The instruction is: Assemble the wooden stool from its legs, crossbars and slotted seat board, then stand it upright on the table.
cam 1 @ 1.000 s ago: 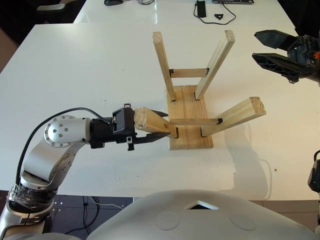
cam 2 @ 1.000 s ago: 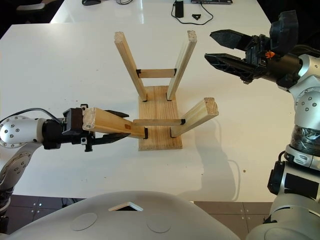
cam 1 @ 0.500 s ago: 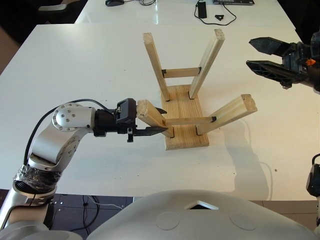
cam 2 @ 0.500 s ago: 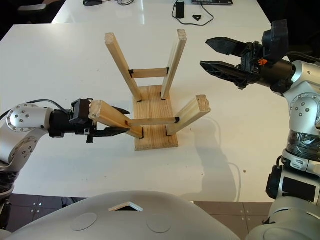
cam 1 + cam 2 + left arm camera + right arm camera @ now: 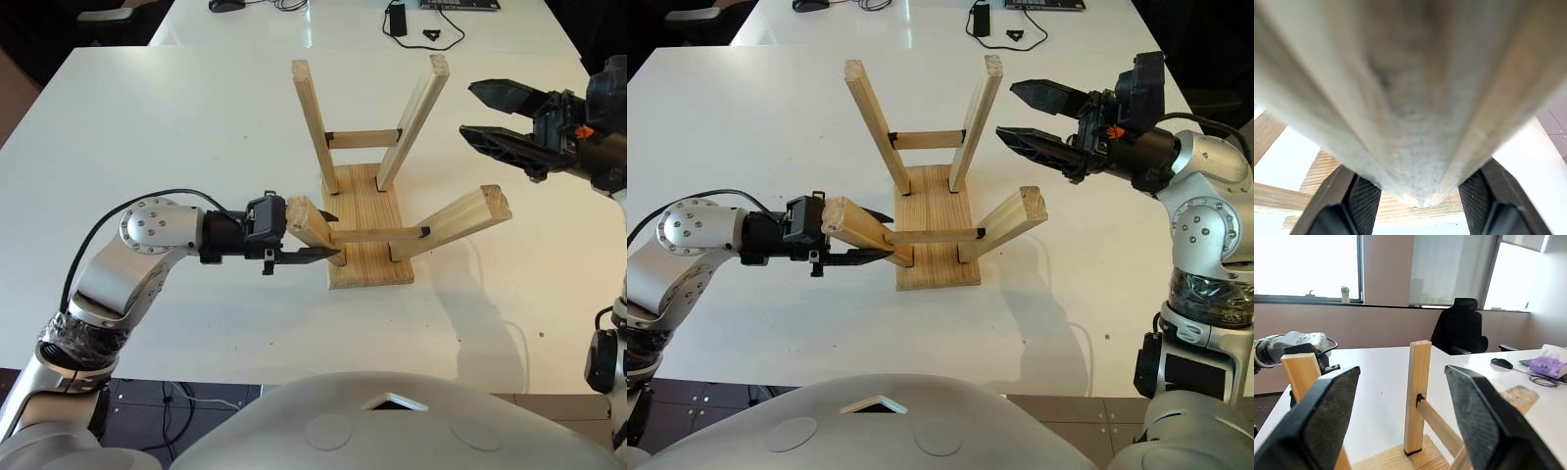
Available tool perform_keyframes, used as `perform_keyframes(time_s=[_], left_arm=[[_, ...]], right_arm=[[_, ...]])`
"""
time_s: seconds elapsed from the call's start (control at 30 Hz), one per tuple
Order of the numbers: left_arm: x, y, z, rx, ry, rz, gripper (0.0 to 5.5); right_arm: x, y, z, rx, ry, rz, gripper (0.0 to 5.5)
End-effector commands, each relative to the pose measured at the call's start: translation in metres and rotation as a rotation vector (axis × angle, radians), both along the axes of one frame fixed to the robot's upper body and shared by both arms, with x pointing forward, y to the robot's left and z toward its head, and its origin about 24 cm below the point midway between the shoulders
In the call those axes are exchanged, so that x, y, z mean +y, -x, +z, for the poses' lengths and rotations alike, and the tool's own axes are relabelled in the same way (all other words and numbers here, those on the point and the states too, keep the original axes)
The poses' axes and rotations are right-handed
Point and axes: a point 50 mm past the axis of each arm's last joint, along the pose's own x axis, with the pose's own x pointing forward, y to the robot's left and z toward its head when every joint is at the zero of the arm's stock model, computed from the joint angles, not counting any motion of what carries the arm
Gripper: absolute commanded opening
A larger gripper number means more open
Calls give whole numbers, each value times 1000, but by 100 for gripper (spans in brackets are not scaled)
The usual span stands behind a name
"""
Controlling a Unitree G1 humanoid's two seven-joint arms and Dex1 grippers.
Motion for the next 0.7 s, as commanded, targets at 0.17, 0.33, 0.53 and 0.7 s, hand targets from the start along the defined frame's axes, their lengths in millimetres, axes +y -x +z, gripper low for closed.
perform_keyframes(time_s=[0.17, 0.33, 0.53, 0.7], left_arm=[[17, -13, -45, 171, -246, 226, 204], [19, -25, -50, 193, -277, 315, 204], [20, -29, -54, 206, -293, 372, 204], [19, -30, -56, 209, -304, 373, 204]], right_arm=[[25, 2, 75, -274, -210, -218, 319], [59, 23, 78, -234, -269, -170, 319], [93, 35, 22, 60, -232, -161, 319], [106, 20, -35, 213, -118, -320, 319]])
